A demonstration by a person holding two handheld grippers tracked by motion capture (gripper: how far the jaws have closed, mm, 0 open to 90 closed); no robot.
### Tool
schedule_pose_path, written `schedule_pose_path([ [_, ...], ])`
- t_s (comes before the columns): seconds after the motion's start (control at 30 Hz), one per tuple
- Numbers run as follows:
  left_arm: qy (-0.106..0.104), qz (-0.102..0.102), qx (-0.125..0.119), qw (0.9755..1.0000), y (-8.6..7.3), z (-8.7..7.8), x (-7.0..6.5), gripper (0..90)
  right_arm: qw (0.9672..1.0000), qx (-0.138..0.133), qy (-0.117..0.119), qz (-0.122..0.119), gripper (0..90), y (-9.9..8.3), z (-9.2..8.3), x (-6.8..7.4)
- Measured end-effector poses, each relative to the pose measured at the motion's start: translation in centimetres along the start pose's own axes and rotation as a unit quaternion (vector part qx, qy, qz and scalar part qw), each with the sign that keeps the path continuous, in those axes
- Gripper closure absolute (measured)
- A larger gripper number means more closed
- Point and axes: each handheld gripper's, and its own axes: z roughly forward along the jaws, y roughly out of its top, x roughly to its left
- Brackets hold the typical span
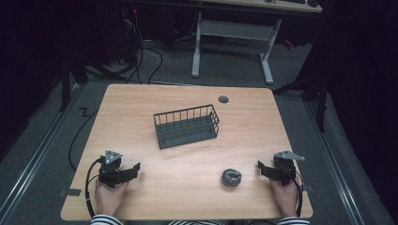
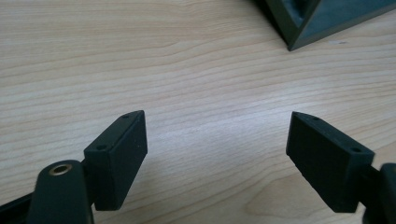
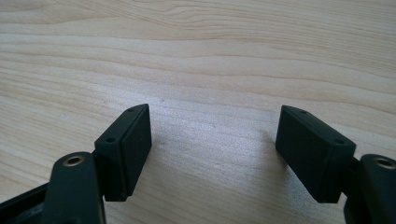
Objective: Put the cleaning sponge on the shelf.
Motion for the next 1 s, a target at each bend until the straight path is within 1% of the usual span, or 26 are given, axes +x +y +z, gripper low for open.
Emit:
schedule_pose_path([
  [0.13,-0.010,-0.001,-0.001,0.9999,0.4,-0.2,-0.2,21.0,1.0000,0.000,0.000,0.000,27.0,0.0,0.0,0.0],
  [0.33,-0.020,0.007,0.002,0.9998,1.1,-0.4,-0.7,21.3,1.0000,0.000,0.000,0.001,27.0,0.0,0.0,0.0],
  [0.43,-0.033,0.009,-0.002,0.9994,1.8,-0.7,-1.1,21.7,1.0000,0.000,0.000,0.000,27.0,0.0,0.0,0.0],
  [0.6,-0.038,0.016,0.002,0.9991,2.7,-0.7,-1.7,21.8,1.0000,0.001,0.000,0.001,27.0,0.0,0.0,0.0],
  [0.7,-0.044,0.014,0.003,0.9989,3.1,-0.7,-1.9,21.8,1.0000,0.001,0.000,0.001,26.9,0.0,0.0,0.0],
  [0.83,-0.048,0.019,0.005,0.9986,3.7,-0.8,-2.1,21.8,1.0000,0.001,0.000,0.001,26.9,0.0,0.0,0.0],
  [1.0,-0.057,0.014,0.005,0.9983,4.5,-1.0,-2.4,21.7,1.0000,0.000,0.000,0.001,26.9,0.0,0.0,0.0],
])
